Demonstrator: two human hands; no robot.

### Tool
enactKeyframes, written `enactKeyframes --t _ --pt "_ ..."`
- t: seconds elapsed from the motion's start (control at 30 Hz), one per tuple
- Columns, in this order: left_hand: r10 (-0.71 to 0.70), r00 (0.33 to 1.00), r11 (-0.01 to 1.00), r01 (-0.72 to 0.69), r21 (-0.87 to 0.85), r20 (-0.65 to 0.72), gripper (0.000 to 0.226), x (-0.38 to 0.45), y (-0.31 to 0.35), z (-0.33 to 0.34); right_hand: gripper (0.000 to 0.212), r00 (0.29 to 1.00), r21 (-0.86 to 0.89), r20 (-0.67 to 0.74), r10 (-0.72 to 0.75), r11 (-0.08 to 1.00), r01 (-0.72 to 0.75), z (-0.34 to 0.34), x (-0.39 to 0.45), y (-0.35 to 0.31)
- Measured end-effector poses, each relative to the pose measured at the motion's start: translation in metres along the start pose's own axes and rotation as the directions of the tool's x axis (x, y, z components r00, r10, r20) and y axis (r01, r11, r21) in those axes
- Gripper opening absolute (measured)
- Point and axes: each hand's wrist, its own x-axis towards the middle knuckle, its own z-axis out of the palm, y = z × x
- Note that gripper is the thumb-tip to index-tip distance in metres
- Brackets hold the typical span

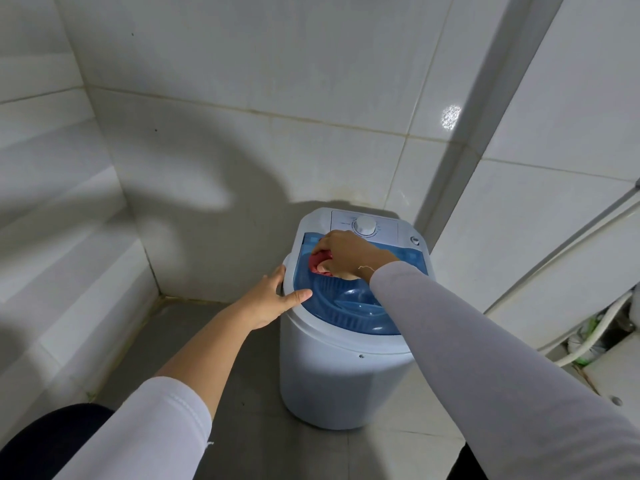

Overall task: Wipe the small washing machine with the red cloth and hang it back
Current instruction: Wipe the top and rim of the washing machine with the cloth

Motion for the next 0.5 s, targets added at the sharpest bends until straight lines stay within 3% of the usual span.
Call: enactKeyframes --t 0.5 --pt "-0.015 1.000 0.999 0.015 -0.036 0.008 0.086 -0.004 0.005 0.002 0.033 0.995 0.087 -0.051 0.087 0.993 -0.082 -0.004 -0.029 0.045"
